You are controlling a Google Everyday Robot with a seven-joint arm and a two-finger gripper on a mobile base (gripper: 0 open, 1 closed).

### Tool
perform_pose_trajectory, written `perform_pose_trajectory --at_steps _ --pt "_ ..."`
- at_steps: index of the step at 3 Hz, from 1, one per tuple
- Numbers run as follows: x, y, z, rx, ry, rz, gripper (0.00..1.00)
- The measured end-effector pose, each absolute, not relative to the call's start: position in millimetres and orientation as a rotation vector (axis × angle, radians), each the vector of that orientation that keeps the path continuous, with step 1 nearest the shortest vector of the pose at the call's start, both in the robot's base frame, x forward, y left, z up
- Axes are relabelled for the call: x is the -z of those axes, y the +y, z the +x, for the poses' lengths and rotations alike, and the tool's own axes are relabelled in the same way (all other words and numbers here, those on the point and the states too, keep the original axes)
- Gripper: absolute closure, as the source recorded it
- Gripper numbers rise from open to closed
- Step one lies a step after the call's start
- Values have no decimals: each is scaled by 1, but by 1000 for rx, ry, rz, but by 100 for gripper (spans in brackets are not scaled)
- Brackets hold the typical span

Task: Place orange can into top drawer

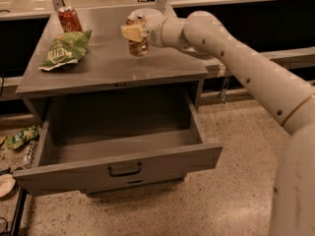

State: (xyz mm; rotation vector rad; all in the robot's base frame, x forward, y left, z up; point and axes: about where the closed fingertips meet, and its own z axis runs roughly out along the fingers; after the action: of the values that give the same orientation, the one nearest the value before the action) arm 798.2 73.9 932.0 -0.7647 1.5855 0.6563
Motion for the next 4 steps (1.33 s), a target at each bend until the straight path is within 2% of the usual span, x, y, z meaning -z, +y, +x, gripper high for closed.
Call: perform_pose_trajectory --at_steps 1,2,4 --pt "-938 62 740 -801 1536 -864 100" --pt "-951 55 689 -935 1477 -944 100" --pt "-920 76 617 -1113 1295 -1146 100"
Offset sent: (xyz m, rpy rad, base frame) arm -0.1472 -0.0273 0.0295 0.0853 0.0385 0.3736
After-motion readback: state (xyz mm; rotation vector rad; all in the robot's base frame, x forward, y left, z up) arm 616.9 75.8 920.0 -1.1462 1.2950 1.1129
